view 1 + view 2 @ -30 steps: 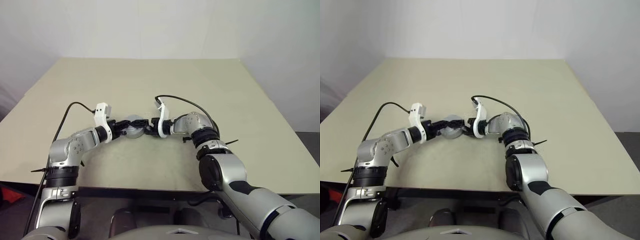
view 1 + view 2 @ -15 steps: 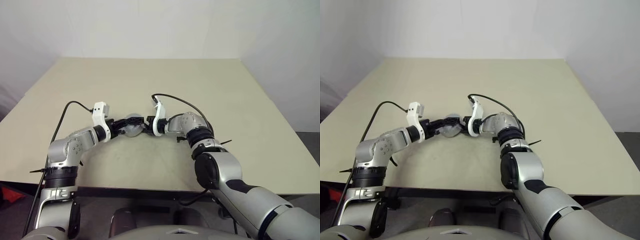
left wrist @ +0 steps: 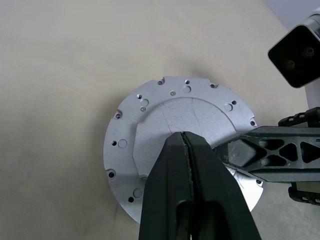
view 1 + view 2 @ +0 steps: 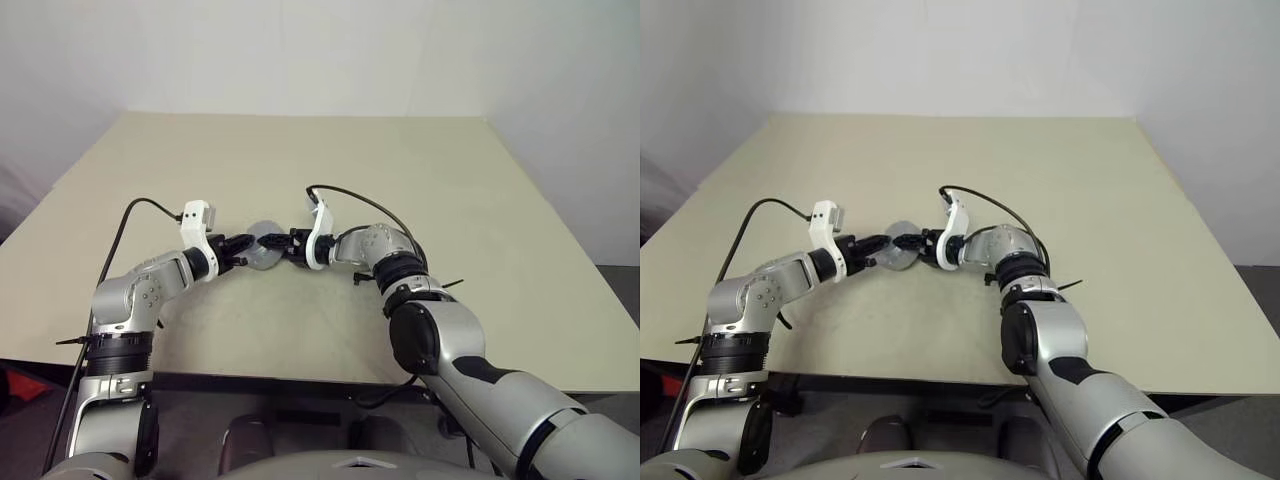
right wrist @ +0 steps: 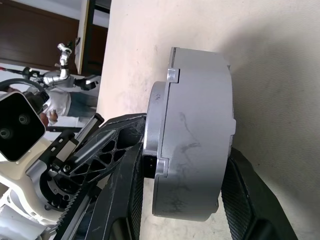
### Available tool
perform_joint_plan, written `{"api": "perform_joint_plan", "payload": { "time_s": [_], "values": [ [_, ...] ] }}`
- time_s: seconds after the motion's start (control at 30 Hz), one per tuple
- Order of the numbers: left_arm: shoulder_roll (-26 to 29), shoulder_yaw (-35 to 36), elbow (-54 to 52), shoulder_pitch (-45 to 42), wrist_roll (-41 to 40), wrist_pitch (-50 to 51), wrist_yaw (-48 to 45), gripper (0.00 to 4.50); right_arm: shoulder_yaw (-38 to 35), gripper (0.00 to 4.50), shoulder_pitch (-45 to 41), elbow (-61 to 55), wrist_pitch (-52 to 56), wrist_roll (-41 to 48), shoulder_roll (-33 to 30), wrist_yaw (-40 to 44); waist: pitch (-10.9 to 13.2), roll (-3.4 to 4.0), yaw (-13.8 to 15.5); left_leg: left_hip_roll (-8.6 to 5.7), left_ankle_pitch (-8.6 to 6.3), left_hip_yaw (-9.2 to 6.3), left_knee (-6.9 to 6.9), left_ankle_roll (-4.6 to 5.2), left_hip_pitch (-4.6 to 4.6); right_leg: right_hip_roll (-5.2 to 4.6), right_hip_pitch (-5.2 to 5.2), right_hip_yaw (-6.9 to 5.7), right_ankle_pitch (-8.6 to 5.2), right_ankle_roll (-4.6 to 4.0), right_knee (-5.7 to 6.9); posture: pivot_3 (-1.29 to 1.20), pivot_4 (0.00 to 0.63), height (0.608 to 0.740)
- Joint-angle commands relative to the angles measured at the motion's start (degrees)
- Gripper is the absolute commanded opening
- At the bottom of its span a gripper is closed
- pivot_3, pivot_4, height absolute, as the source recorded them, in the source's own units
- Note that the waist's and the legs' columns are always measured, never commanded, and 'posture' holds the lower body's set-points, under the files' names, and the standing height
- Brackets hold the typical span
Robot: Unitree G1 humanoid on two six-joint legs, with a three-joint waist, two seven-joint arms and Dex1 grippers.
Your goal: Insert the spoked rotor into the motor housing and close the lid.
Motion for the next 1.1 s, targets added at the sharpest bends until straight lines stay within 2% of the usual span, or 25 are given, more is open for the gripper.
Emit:
{"api": "perform_joint_plan", "payload": {
  "time_s": [0.03, 0.17, 0.4, 0.63, 0.93, 1.03, 1.1],
  "values": [
    [-0.7, -2.0, 1.3, 0.7, 0.8, 0.4, -0.2, 0.0, -1.7, 2.06, -4.1, -0.4, -1.3, 3.6, 1.1, 1.2, 0.0, 0.0, 0.0, 0.0, 0.0, 0.0, 0.0, 0.0, 0.0, 0.0, 0.0, 0.0, 0.0, 0.0, 0.0, 0.0, 0.0, 0.74],
    [-1.3, -0.2, 0.5, 0.8, 0.3, -1.8, -0.3, 0.0, -3.4, 2.06, -4.7, 1.0, -2.3, 4.2, 0.7, -0.2, 0.0, 0.0, 0.0, 0.0, 0.0, 0.0, 0.0, 0.0, -0.01, 0.0, -0.01, 0.0, 0.0, 0.0, 0.0, 0.0, 0.0, 0.74],
    [-3.9, 10.8, -1.5, 0.1, -7.3, -3.1, 1.2, 0.0, -7.9, 2.06, -6.0, 3.7, -5.0, 7.1, -0.1, -3.6, 0.0, -0.06, 0.0, 0.02, 0.02, -0.02, 0.13, -0.01, -0.81, 0.02, -0.84, -0.01, 0.04, -0.01, 0.14, 0.0, 0.0, 0.74],
    [-4.4, 17.5, -3.4, 1.3, -13.7, -3.3, 3.3, 0.0, -9.6, 2.06, -6.4, 4.7, -6.4, 9.1, -0.3, -5.5, 0.1, -0.11, 0.1, 0.02, -0.03, -0.01, 0.1, 0.05, -0.9, 0.01, -0.86, -0.06, 0.03, -0.02, 0.02, 0.0, 0.0, 0.74],
    [-5.1, 24.5, -5.0, 4.8, -22.5, -2.9, 7.3, 0.0, -16.0, 2.06, -10.0, 6.5, -7.0, 15.2, -2.1, -8.1, 0.2, -0.22, 0.3, 0.04, -0.02, -0.01, 0.17, 0.05, -0.89, 0.01, -0.86, -0.06, 0.03, -0.01, 0.08, 0.0, 0.0, 0.74],
    [-5.6, 25.4, -4.7, 5.9, -23.5, -4.0, 9.0, 0.63, -16.8, 2.06, -11.3, 5.6, -3.8, 17.3, -2.9, -7.7, 0.2, -0.26, 0.4, 0.04, -0.03, -0.01, 0.17, 0.05, -0.9, 0.02, -0.86, -0.06, 0.03, -0.01, 0.07, 0.0, 0.0, 0.74],
    [-6.4, 26.4, -4.1, 6.0, -25.0, -4.5, 10.1, 1.24, -16.9, 2.06, -11.8, 4.7, -1.7, 18.3, -3.2, -7.4, 0.2, -0.35, 0.5, 0.05, -0.02, -0.01, 0.17, 0.05, -0.9, 0.02, -0.86, -0.07, 0.03, -0.01, 0.07, 0.0, 0.0, 0.74]
  ]
}}
